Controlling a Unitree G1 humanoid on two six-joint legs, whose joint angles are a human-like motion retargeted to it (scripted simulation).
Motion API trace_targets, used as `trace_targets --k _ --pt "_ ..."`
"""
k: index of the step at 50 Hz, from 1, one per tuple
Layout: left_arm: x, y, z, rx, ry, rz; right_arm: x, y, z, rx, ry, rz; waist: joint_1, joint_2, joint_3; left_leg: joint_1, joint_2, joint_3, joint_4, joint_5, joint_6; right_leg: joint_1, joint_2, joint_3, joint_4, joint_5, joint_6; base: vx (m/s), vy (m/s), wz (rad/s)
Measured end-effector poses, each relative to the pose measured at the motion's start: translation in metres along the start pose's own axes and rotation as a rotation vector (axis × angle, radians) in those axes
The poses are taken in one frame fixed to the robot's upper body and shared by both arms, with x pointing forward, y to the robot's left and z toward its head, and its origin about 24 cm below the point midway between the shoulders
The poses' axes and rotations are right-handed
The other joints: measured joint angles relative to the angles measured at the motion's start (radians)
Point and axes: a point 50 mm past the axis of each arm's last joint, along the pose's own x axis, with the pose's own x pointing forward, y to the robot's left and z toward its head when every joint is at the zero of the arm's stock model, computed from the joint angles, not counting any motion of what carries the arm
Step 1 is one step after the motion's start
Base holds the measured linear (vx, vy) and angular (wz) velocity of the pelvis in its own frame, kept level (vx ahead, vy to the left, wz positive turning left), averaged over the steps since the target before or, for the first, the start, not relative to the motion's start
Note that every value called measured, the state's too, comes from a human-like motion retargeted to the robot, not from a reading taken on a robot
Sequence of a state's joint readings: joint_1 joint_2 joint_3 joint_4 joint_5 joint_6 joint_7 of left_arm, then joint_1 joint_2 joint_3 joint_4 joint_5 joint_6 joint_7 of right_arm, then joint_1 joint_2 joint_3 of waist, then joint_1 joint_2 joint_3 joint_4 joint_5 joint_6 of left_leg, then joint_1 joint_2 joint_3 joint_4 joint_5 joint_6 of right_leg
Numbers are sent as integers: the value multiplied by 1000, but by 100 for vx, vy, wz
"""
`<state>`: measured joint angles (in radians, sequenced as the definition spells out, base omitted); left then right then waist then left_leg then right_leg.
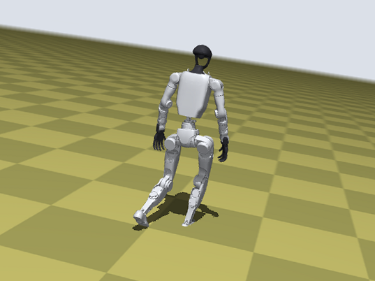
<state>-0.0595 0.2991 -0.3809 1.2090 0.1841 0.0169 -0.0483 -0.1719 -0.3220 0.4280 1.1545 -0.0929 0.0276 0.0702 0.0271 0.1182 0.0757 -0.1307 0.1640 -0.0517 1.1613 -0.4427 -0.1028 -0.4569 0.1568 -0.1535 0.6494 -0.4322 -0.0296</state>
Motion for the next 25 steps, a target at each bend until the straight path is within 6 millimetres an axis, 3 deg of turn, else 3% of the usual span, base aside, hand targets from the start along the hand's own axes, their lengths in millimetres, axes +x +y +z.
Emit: trace_targets --k 7,14,20,25 --pt "0 2 15 -5 -61 7 1 -19 14 -28 -27 -52 52 7 5 -175 57 46 142 -62 57 86 17 -1 -80 -20 -6 22 -9 7" --pt "0 5 22 -33 -89 24 1 -25 27 -34 -60 -55 82 -15 8 -280 7 66 -90 -163 100 158 -15 21 -159 -26 15 19 -3 1" --pt "1 2 18 -43 -74 17 2 -20 29 -41 -68 -18 63 -43 -6 -278 -97 26 -387 -95 96 185 -61 46 -180 -39 28 13 3 1" --pt "1 -2 12 -36 -46 5 1 -15 19 -53 -42 2 36 -44 -18 -251 -126 18 -450 -68 102 191 -73 66 -149 -65 31 10 9 -1"
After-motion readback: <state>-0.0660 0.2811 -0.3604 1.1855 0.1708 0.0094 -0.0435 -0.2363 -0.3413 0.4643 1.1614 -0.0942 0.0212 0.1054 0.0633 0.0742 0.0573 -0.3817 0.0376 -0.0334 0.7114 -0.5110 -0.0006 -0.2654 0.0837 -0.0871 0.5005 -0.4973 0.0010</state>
